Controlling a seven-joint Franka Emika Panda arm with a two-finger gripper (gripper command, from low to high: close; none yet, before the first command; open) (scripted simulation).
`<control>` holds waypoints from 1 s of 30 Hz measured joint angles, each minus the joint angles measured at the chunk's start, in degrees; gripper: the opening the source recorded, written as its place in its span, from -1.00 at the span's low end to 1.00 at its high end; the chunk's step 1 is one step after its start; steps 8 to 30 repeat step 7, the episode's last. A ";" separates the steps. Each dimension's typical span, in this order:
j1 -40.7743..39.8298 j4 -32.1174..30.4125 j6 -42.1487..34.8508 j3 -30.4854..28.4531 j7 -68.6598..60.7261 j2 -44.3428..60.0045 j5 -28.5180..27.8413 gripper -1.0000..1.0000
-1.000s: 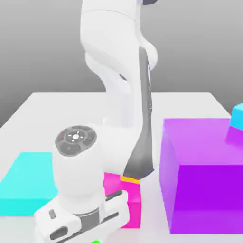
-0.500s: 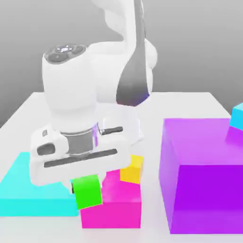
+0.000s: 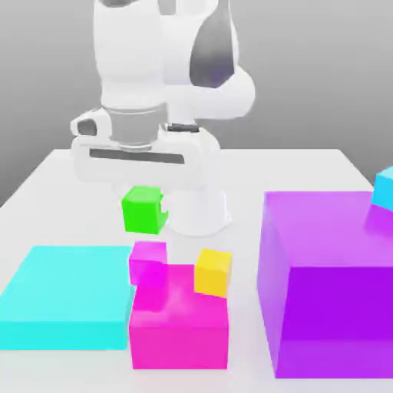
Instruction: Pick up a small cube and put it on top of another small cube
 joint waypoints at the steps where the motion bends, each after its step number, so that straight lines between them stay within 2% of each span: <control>1: -0.13 -0.77 2.12 0.04 0.18 1.35 -0.03 -1.00; 3: -0.28 -2.22 6.82 0.03 0.26 4.60 -0.04 -1.00; 4: -0.31 -2.82 8.88 0.01 0.25 6.06 -0.04 1.00; 30: -0.31 -2.82 8.88 0.01 0.25 6.06 -0.04 1.00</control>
